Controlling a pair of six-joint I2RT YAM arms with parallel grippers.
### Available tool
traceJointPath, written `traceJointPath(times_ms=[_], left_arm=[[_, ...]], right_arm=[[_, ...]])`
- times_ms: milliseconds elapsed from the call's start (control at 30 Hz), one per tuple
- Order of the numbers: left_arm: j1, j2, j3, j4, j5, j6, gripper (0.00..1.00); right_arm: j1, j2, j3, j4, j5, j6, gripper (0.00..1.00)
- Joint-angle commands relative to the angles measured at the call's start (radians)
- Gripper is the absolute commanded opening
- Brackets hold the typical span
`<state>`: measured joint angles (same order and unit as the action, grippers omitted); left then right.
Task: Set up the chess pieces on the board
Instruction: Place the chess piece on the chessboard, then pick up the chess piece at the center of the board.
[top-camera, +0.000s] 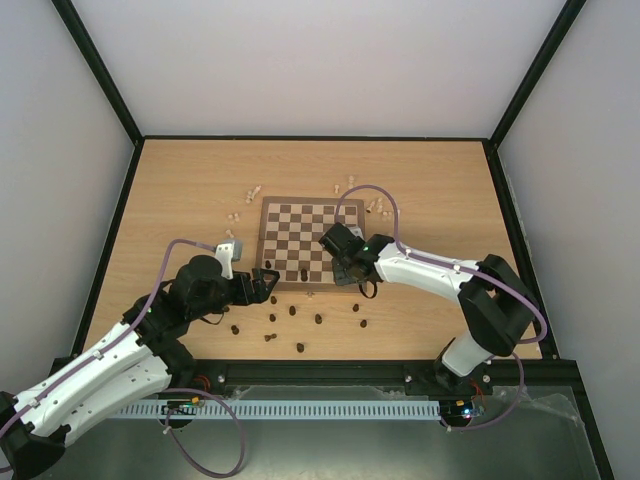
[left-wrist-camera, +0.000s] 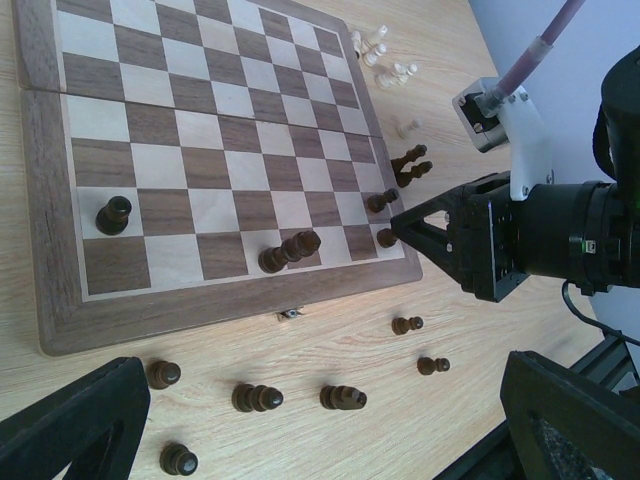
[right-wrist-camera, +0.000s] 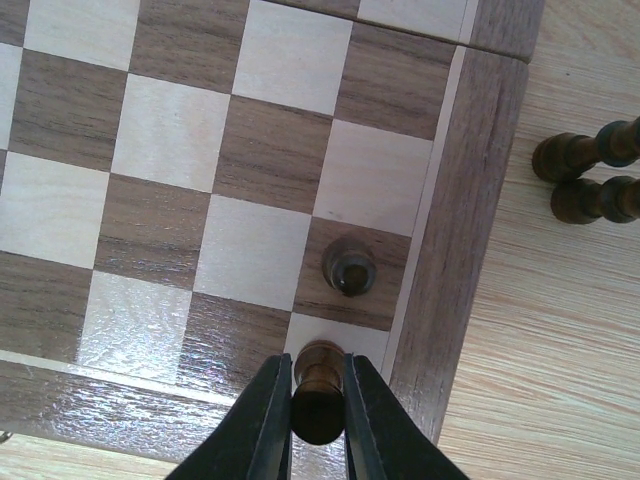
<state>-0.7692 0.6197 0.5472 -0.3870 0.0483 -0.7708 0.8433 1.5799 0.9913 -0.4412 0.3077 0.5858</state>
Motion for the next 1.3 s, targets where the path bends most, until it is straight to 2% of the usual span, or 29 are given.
traceJointPath(times_ms=[0, 333, 433, 567, 667, 1033, 1267], left_arm=[[-0.004, 0.001, -0.009, 0.019, -0.005, 0.001, 0.99], [-0.004, 0.006, -0.008, 0.019, -0.008, -0.001, 0.99], [-0.004, 0.008, -0.006, 0.020, -0.008, -0.002, 0.99], [-0.004, 0.009, -0.003, 0.021, -0.010, -0.001, 0.99], [-0.003, 0.013, 0.000, 0.022, -0.011, -0.001, 0.99], [-0.004, 0.040, 0.028, 0.010, -0.034, 0.009, 0.99], [-0.004, 0.061, 0.025, 0.027, -0.032, 0.011, 0.99]], right_arm=[[-0.006, 0.010, -0.012, -0.008, -0.006, -0.010, 0.14], [-0.007, -0.019, -0.020, -0.017, 0.007, -0.004, 0.30], [-0.007, -0.050, -0.022, -0.034, 0.013, -0.003, 0.37], [-0.007, -0.102, -0.031, -0.051, 0.016, 0.002, 0.52], [-0.007, -0.141, -0.040, -0.066, 0.014, 0.008, 0.58], [-0.006, -0.317, -0.241, -0.010, -0.132, 0.091, 0.62], [0.035, -0.366, -0.329, 0.015, -0.155, 0.148, 0.57]])
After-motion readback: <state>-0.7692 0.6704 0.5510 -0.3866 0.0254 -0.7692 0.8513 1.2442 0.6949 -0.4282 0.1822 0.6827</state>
